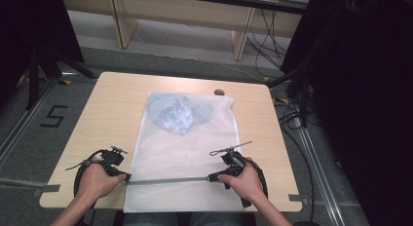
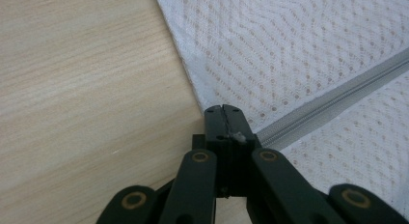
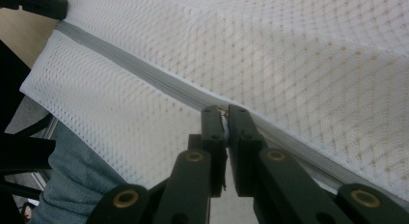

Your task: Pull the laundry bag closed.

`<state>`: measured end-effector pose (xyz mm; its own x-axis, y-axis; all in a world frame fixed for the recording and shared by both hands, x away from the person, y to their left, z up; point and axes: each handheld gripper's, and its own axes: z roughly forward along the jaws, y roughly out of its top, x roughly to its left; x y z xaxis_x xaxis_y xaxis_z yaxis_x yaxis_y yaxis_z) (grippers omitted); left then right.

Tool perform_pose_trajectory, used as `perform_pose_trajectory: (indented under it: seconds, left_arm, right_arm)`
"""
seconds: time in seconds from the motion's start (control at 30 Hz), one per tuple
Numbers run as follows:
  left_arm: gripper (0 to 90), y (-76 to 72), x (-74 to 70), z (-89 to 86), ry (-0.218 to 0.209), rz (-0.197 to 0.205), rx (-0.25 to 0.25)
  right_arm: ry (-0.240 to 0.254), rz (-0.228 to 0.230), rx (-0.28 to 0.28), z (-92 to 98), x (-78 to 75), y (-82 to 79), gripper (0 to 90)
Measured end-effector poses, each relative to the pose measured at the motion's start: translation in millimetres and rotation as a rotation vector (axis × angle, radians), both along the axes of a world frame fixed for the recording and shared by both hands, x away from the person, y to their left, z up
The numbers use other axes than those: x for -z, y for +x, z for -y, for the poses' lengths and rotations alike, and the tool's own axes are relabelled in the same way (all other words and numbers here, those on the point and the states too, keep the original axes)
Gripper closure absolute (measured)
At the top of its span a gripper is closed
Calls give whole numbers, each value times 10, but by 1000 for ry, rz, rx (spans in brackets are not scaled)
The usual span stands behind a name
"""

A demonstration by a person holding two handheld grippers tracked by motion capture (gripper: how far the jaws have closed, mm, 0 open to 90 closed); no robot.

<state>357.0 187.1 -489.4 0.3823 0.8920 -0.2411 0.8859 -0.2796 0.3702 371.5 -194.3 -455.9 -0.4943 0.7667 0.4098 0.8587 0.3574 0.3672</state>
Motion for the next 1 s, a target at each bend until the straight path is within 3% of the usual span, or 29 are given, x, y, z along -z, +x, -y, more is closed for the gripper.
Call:
perform_pose_trajectory:
  seconds: [0.33,0.37,0.47,0.53,0.67,0.7,0.77,0.9,1.0]
  left_arm:
    - [900,-1,3,7,-1,3,-5]
    - [900,3,-3,-6,5,-4,13]
    - [900,1,1,9,0,2,-5]
    - [900,5,-5,-5,7,-6,15]
    - [900,4,-5,-5,6,-5,15]
    - [900,4,-5,-3,6,-5,14]
    - [900,0,2,8,0,2,-4]
    - [900,5,-4,-6,5,-4,16]
    - [900,4,-4,-5,5,-5,15]
  right_arm:
    - [-8,-9,13,22,12,2,870]
    - [-4,-30,19,29,2,-3,870]
    - [-7,-14,13,48,2,2,870]
    - [7,-2,4,58,8,7,870]
    - [-17,-20,27,59,5,2,870]
    - [-4,-27,28,60,-3,-5,870]
    - [-1,0,11,78,7,8,870]
    - [-3,-24,33,95,-6,5,869]
    - [0,-5,21,117,5,16,870]
